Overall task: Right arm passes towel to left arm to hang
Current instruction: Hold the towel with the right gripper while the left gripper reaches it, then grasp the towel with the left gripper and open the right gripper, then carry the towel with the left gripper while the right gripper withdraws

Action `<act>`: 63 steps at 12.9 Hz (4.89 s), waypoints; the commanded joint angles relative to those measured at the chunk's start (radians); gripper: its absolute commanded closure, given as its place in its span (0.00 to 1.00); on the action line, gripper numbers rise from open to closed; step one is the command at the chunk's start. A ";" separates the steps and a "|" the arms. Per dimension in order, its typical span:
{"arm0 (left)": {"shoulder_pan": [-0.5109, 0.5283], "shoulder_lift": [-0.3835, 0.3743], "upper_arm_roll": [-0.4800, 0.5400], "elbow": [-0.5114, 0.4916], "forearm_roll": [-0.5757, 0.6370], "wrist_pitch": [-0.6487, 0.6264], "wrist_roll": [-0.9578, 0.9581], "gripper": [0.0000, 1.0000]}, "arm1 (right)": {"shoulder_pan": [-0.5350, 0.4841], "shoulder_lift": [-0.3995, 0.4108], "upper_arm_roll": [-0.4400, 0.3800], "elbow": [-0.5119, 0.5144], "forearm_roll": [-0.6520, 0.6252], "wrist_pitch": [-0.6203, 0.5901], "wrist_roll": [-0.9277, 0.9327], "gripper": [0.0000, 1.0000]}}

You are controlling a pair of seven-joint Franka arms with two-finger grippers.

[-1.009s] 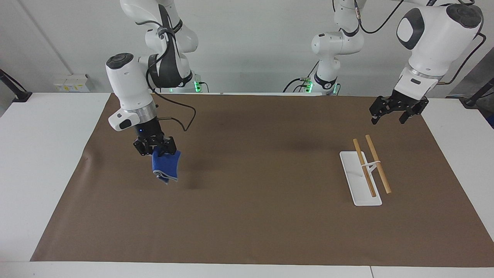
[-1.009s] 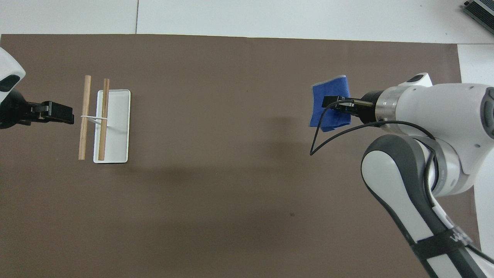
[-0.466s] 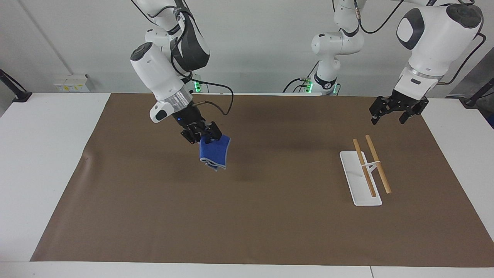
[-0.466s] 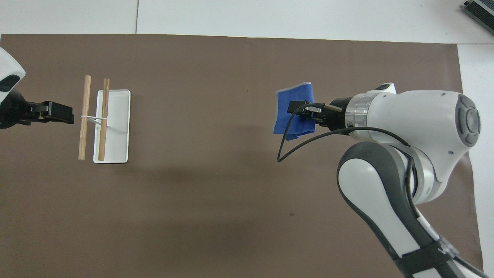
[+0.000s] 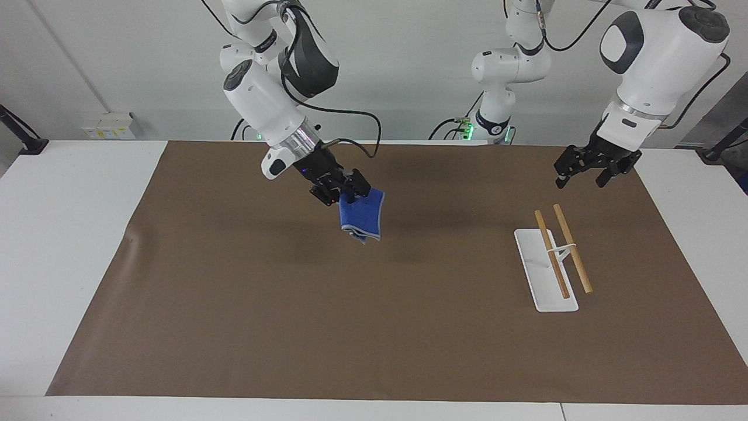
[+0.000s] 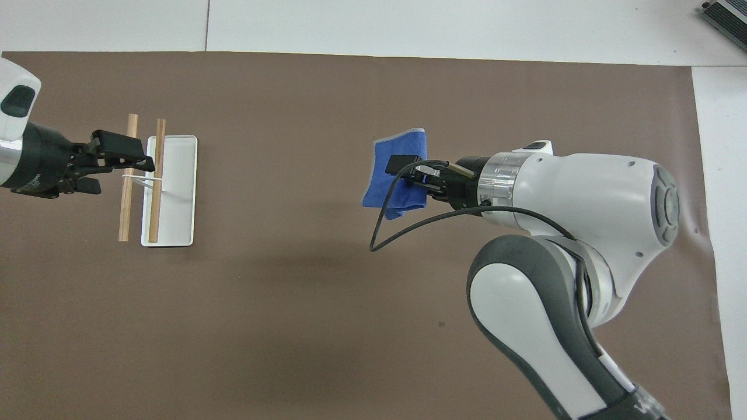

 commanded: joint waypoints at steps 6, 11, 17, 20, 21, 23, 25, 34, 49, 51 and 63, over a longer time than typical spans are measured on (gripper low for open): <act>-0.218 -0.077 0.005 -0.246 -0.066 0.489 -0.591 0.00 | 0.055 0.022 0.014 0.005 0.044 0.092 0.057 1.00; -0.308 -0.057 0.005 -0.318 -0.066 0.704 -0.908 0.00 | 0.055 0.021 0.014 0.003 0.044 0.080 0.064 1.00; -0.412 -0.016 0.003 -0.318 -0.078 0.744 -1.070 0.00 | 0.055 0.021 0.013 0.002 0.044 0.078 0.064 1.00; -0.463 -0.016 0.005 -0.331 -0.131 0.745 -1.088 0.00 | 0.055 0.019 0.013 0.002 0.044 0.078 0.064 1.00; -0.477 -0.016 0.005 -0.341 -0.131 0.754 -1.106 0.00 | 0.055 0.019 0.013 0.002 0.044 0.077 0.064 1.00; -0.503 -0.016 0.005 -0.367 -0.131 0.791 -1.139 0.00 | 0.055 0.018 0.013 -0.001 0.044 0.077 0.064 1.00; -0.517 -0.016 0.005 -0.369 -0.131 0.794 -1.148 0.00 | 0.055 0.018 0.013 -0.001 0.042 0.077 0.063 1.00; -0.517 0.002 0.005 -0.355 -0.154 0.871 -1.191 0.38 | 0.055 0.015 0.011 -0.003 0.041 0.077 0.054 1.00; -0.476 0.004 0.008 -0.354 -0.154 0.866 -0.901 1.00 | 0.055 0.010 0.010 -0.003 0.038 0.080 0.050 0.00; -0.465 0.007 0.011 -0.345 -0.154 0.869 -0.811 1.00 | 0.055 0.007 0.008 -0.007 0.030 0.078 0.050 0.00; -0.091 0.004 0.012 -0.346 -0.151 0.694 -0.362 1.00 | -0.111 -0.159 0.000 -0.081 -0.329 -0.268 -0.008 0.00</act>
